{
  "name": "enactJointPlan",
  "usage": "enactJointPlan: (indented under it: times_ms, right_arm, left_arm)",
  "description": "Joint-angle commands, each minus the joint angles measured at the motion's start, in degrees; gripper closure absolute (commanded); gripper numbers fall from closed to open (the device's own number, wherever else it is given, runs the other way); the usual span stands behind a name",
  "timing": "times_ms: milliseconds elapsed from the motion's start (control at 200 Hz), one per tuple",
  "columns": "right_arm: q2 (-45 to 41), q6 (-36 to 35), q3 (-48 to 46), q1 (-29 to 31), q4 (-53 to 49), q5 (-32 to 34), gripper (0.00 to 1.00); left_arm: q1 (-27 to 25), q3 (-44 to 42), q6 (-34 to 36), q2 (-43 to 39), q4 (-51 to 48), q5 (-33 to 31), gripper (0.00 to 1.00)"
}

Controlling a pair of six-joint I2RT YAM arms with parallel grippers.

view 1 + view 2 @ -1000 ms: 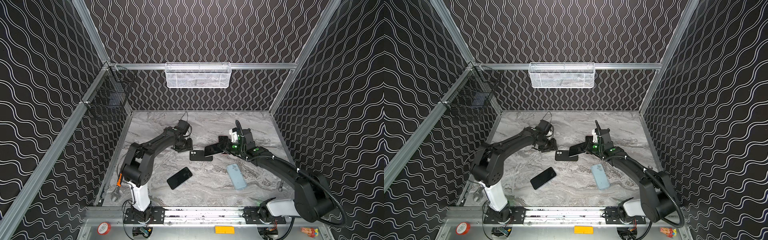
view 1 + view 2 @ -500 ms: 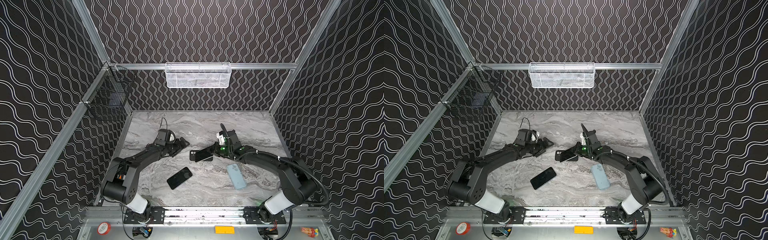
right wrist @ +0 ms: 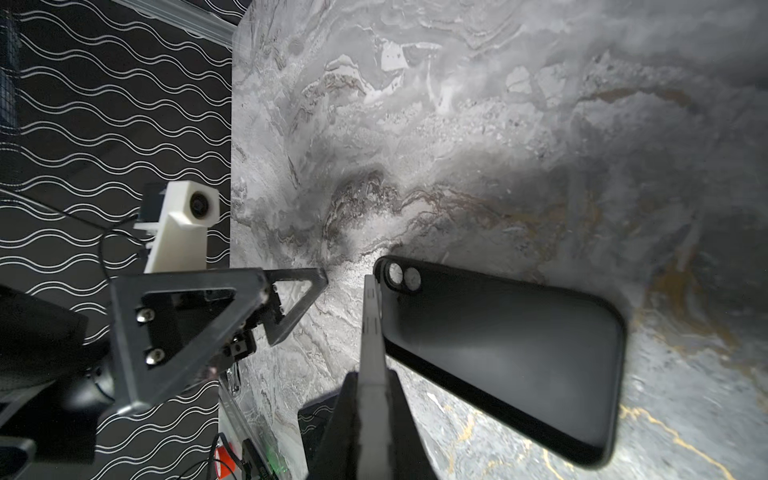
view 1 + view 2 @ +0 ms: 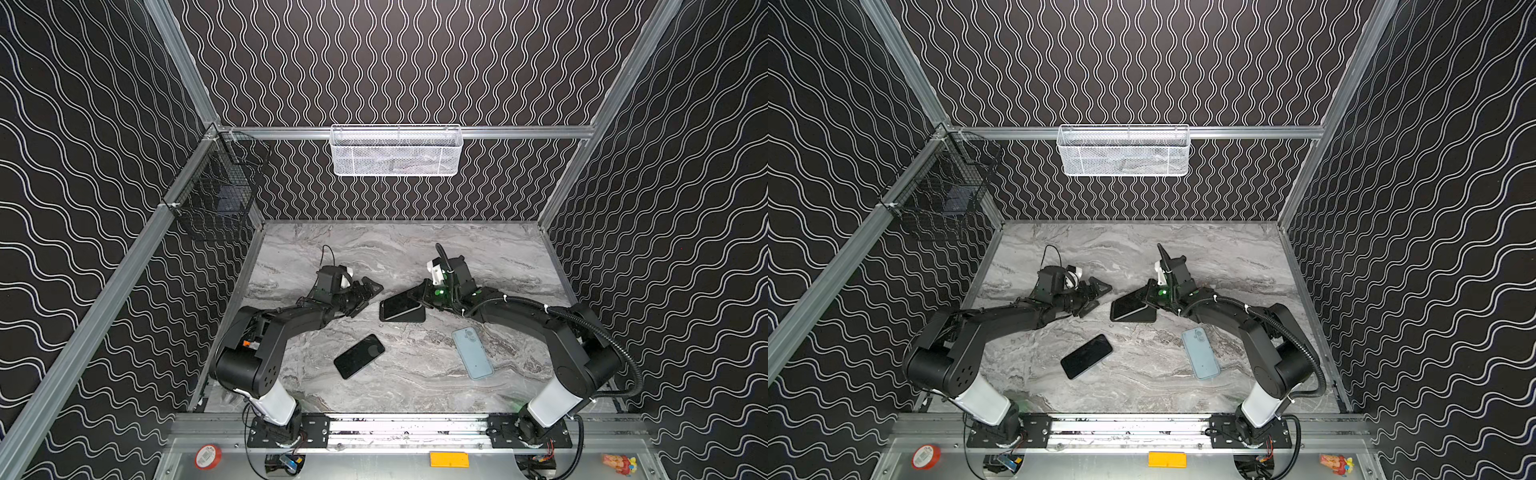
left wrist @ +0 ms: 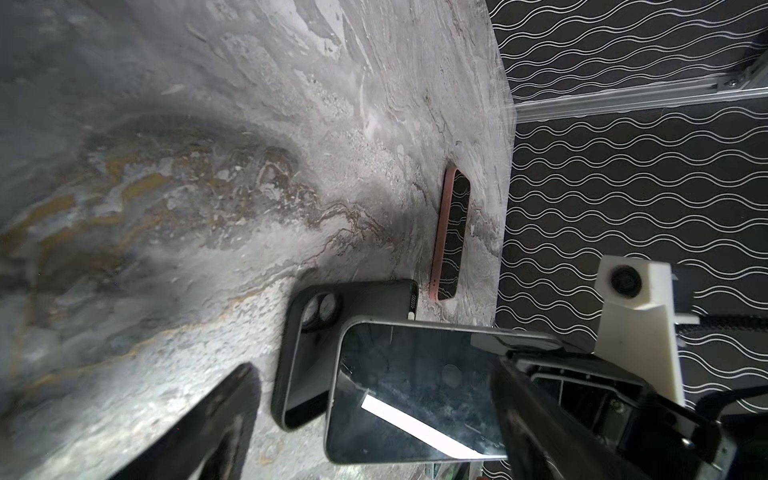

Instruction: Put the phone into the phone case

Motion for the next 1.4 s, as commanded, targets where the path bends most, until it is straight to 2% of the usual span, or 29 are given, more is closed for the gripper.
enactJointPlan:
  times_ms: [0,556,876,1146,1391]
  right_arm:
    - [1.24,0.54,1.02,0.05,2.06,-0.58,1.0]
    - [6.67,-0.14,-0.13,-0.01,2.87,0.45,1.0]
    - [8.68,-2.77,-3.11,0.0,0.22,5.39,1.0]
    - [9.8,-4.16,-5.23,0.07,-0.62,10.23,1.0]
    - [10.53,-6.08,-5.28,0.01,-1.63,13.19,0.98]
  left_arm:
    - [-0.17,0.42,-1.19,1.0,3.23,0.13,0.1]
    - [-4.28,0.96,-3.68,5.76,6.61,-0.62,0.09]
    - [-5.17,0.55,-4.83,7.1,8.14,-0.93,0.08]
    - [-5.6,0.89,-4.67,7.11,7.85,-1.17,0.02]
    - [-5.97,0.9,-4.78,6.93,7.78,-1.36,0.02]
